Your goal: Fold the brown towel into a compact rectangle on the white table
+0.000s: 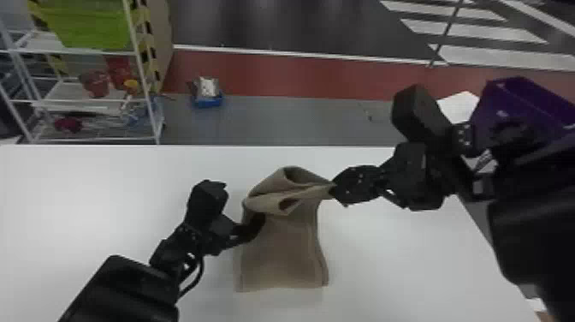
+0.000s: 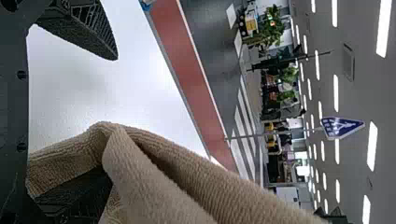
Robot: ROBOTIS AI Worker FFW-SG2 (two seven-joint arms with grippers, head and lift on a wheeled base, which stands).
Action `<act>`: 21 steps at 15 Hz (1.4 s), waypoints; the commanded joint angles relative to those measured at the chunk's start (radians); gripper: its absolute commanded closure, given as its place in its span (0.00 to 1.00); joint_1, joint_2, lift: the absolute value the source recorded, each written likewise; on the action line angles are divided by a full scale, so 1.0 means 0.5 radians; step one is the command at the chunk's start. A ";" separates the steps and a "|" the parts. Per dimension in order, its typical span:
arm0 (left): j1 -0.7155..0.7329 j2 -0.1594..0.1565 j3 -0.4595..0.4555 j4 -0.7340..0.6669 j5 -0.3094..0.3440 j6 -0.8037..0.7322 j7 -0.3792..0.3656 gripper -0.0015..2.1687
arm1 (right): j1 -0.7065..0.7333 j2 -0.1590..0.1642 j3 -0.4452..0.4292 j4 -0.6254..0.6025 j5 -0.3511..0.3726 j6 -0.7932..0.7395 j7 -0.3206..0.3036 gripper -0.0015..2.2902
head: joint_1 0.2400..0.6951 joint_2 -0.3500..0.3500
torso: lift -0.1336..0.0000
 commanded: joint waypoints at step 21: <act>0.066 -0.005 0.026 -0.066 -0.004 -0.011 -0.049 0.04 | -0.095 0.013 0.117 0.195 0.201 -0.177 0.007 0.58 | 1.00 0.27 | 0.07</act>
